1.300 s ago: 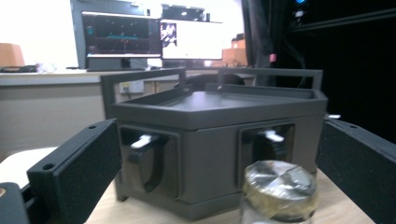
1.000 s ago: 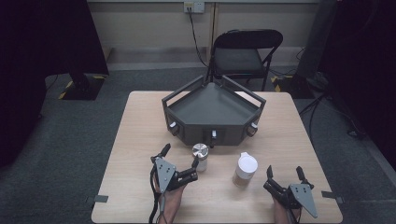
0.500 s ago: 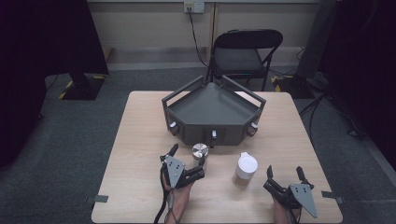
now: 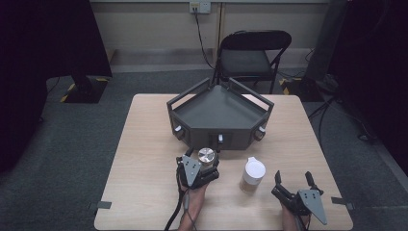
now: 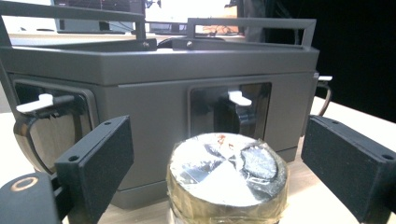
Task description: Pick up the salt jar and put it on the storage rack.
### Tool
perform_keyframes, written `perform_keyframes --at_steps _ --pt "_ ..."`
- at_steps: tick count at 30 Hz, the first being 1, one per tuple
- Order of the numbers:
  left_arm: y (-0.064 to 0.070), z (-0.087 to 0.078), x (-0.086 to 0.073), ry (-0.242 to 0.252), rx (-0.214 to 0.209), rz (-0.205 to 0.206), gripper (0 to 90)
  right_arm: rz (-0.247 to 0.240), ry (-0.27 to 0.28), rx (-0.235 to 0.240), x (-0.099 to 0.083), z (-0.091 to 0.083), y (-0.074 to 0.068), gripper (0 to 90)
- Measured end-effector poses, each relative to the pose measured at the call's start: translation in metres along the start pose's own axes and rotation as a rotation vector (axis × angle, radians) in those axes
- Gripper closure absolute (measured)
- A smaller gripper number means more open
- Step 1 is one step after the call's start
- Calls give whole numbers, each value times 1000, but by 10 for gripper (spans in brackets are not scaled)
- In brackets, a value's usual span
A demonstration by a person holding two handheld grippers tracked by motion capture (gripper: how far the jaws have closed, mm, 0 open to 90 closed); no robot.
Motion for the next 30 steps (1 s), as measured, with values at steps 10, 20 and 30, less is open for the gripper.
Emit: perform_keyframes --at_steps 10,20,30 --pt "3 3 -6 -8 2 6 216 0 0 6 0 0 0 14" --pt "5 5 -13 -34 14 6 254 0 0 6 0 0 0 14" --pt "6 4 -16 -11 15 -8 343 0 0 6 0 0 0 14"
Point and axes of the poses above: each handheld gripper's, and its own axes: z roughly forward along the jaws, x roughly out of its top, y roughly to its right, the point moved 8 cm from there along z, roughly forward along the jaws, and after that the axes turned 9 degrees about x, right-handed, at the moved point
